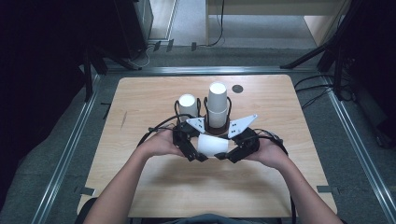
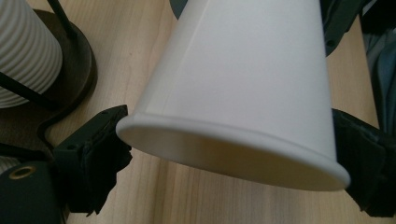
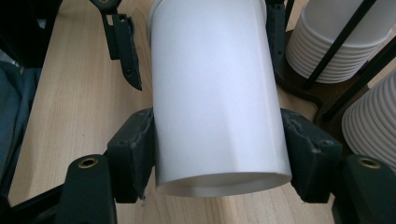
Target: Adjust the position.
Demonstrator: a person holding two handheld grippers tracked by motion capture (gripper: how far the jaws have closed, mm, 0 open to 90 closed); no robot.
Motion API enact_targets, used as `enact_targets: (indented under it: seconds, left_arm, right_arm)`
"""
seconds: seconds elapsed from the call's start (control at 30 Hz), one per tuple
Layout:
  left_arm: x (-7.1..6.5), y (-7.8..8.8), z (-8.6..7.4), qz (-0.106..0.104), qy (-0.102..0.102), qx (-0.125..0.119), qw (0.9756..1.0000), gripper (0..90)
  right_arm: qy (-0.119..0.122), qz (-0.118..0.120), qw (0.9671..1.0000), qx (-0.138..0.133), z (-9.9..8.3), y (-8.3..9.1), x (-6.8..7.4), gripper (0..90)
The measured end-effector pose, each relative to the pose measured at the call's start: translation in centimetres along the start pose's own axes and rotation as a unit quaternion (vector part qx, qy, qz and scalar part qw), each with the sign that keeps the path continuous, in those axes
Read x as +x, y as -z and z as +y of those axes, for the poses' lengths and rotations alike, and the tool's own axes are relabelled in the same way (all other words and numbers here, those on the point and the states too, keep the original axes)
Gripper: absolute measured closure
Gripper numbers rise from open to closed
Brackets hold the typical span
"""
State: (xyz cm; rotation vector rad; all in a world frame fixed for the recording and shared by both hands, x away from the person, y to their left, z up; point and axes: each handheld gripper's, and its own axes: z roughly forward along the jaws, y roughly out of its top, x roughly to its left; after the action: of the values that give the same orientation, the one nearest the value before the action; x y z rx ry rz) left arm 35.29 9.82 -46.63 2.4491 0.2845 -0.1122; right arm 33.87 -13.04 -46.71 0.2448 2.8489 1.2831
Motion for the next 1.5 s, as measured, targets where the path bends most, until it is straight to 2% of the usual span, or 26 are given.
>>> enact_targets:
  seconds: [0.1,0.13,0.33,0.5,0.63,0.77,0.93,1.07,1.2,1.5]
  left_arm:
    - [0.0,0.2,-0.2,-0.004,0.008,-0.019,0.9998,7.2]
    - [0.0,0.3,-0.3,0.003,0.009,-0.027,0.9996,7.2]
    - [0.1,0.6,-0.6,-0.006,0.024,-0.063,0.9977,7.3]
    - [0.2,1.0,-1.0,-0.019,0.046,-0.102,0.9936,7.8]
    - [0.2,1.2,-1.1,-0.02,0.046,-0.116,0.992,7.8]
    - [0.2,1.3,-1.2,-0.038,0.055,-0.138,0.9881,8.5]
    - [0.1,1.5,-1.4,-0.057,0.051,-0.153,0.9853,16.6]
    - [0.0,1.8,-1.4,-0.057,0.042,-0.155,0.9854,21.3]
    - [0.1,1.8,-1.3,-0.056,0.042,-0.142,0.9874,23.3]
    - [0.2,2.3,-1.1,-0.032,0.048,-0.108,0.9925,23.6]
  right_arm:
    - [-0.003,-0.001,1.0,-0.006,0.0,0.1,-0.1,33.1]
    - [-0.004,0.0,1.0,-0.006,0.0,0.2,-0.1,33.1]
    - [-0.004,0.005,0.9998,-0.018,0.0,0.4,-0.1,33.0]
    - [-0.009,0.01,0.9992,-0.036,0.1,0.8,-0.2,33.0]
    - [-0.012,0.015,0.9988,-0.045,0.1,1.0,-0.3,33.0]
    - [-0.013,0.026,0.9977,-0.062,0.2,1.2,-0.3,33.0]
    - [-0.016,0.033,0.9969,-0.07,0.4,1.3,-0.2,33.0]
    - [-0.018,0.037,0.9967,-0.07,0.4,1.1,-0.3,33.3]
    - [-0.021,0.041,0.9967,-0.067,0.4,1.1,-0.4,33.5]
    - [-0.024,0.013,0.9989,-0.039,0.5,0.5,-0.1,24.5]
